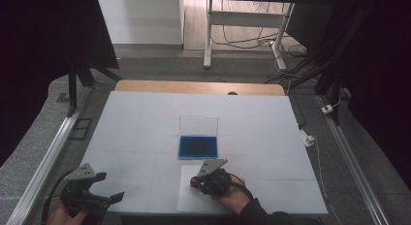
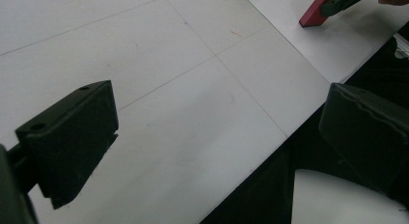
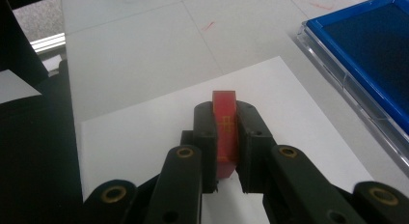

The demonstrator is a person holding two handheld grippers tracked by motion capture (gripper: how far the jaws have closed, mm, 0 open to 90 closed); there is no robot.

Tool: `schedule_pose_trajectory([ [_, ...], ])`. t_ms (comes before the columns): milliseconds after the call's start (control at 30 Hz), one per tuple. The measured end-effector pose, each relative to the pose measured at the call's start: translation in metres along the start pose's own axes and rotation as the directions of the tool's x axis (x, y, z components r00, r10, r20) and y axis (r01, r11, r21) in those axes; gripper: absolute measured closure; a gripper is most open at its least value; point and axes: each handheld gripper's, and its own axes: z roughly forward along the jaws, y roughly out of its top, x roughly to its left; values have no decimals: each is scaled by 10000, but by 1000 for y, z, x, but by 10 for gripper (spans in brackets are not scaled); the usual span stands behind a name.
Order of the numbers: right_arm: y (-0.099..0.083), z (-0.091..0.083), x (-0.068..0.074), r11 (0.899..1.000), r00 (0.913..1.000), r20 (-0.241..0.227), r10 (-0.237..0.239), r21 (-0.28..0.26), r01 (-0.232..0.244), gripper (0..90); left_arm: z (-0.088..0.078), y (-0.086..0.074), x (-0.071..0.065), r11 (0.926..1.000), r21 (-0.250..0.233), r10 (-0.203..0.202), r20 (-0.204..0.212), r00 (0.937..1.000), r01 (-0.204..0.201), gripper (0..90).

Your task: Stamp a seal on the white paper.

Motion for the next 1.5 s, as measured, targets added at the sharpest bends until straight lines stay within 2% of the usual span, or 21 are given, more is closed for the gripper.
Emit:
schedule_pose_trajectory([
  [233, 2, 0, -3, 9997, 9995, -218, 227, 82, -226, 793, 0, 0, 0, 10000, 0, -5, 4, 10000, 5, 5],
  [367, 3, 0, -5, 9979, 9975, -280, 641, 73, -640, 792, 0, 0, 0, 10000, 1, -3, 3, 10000, 3, 5],
  [567, 9, -8, -5, 9969, 9977, -173, 662, -412, -668, 792, 0, 0, 0, 10000, -4, 1, -1, 10000, -1, 5],
  [900, 13, -13, -6, 9969, 9977, -173, 658, -428, -665, 792, 0, 0, 0, 10000, -20, 17, -13, 10000, -17, 6],
  [1500, 19, -26, -17, 9904, 9946, -71, 1032, -915, -1034, 792, 0, 0, 0, 10000, -17, 9, -14, 10000, -9, 7],
])
